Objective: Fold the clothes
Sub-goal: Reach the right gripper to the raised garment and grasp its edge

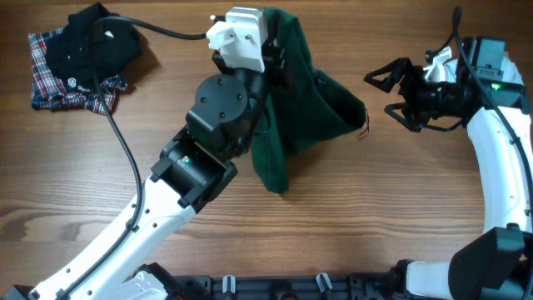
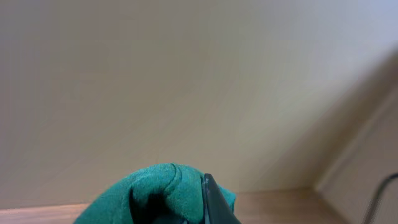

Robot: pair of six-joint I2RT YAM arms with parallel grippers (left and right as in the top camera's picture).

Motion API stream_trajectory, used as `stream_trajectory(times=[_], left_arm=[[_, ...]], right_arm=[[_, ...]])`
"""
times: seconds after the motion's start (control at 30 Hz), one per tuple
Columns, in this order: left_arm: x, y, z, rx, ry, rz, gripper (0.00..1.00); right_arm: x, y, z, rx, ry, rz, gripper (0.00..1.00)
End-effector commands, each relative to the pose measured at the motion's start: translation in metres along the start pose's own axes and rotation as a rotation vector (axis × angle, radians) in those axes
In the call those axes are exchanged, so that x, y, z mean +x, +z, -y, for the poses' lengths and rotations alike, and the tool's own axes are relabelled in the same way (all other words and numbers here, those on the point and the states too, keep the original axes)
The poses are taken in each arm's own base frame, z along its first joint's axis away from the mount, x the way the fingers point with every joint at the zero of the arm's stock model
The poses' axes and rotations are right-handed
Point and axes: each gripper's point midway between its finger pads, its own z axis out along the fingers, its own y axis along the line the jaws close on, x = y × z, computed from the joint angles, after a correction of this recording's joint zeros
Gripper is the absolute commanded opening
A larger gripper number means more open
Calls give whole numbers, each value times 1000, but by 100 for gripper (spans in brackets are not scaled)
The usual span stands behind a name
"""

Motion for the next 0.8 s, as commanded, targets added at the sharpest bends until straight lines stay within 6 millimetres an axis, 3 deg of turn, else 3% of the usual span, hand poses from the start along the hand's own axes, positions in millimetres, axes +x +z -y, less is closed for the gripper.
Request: stream_trajectory(times=[0.0,0.1,0.23,0.43,0.5,0.6,0.77], left_arm=[[-36,-12,-16,-100,69,87,4],[-38,-12,-25,-142,72,93,4],[-39,-11,-30,-156,73,96,4],[-38,-11,-30,-151,68,91,4],[-36,-11,-30,-153,71,85,4],[-35,-11,-30,-154,74,80,4],[-51,-20,-31,-148,56,116,4]], right_arm=[[3,0,23,115,-109,-10,92],[12,-7,28,153,-158,-28,90],[23,-14,11,132,-269,-19,77],[49,14,-28,79,-404,-67,82],[47,21,-34,110,-400,-35,83],[40,23,-27,188,-375,15,83],[31,21,-22,233,-381,57,84]])
